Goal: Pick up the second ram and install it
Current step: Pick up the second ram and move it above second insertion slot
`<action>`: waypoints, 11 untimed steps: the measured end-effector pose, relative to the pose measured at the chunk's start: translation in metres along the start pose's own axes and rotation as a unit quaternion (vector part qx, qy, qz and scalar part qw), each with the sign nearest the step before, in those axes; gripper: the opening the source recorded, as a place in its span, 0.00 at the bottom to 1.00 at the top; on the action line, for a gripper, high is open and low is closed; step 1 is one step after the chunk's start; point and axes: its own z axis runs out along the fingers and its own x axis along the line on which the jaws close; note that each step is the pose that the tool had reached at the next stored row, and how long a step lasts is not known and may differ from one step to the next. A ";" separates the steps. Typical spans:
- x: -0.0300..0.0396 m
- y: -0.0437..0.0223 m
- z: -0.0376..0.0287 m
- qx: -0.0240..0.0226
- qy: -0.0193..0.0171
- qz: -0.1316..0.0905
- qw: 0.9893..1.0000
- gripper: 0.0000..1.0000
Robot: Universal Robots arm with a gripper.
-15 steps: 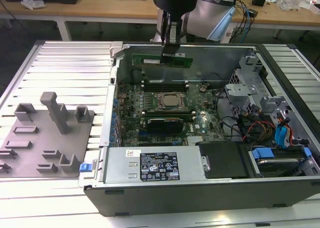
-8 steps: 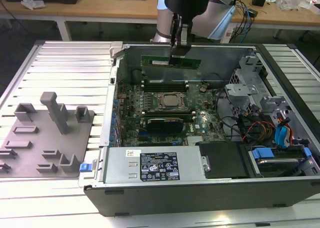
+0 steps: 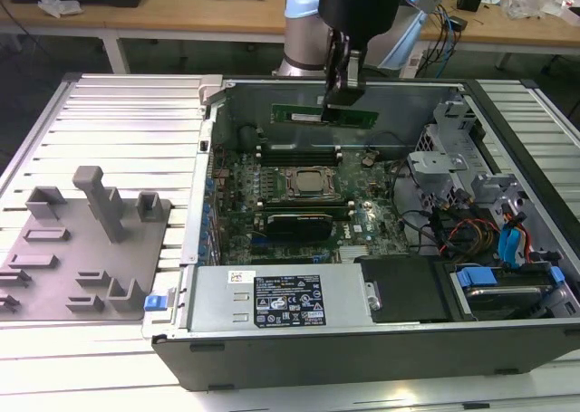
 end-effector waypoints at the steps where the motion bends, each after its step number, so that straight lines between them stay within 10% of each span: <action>1: 0.0000 -0.0039 0.0029 0.000 0.000 0.000 1.000 0.14; 11: 0.0013 -0.0091 0.0299 -0.001 0.000 0.000 1.000 0.14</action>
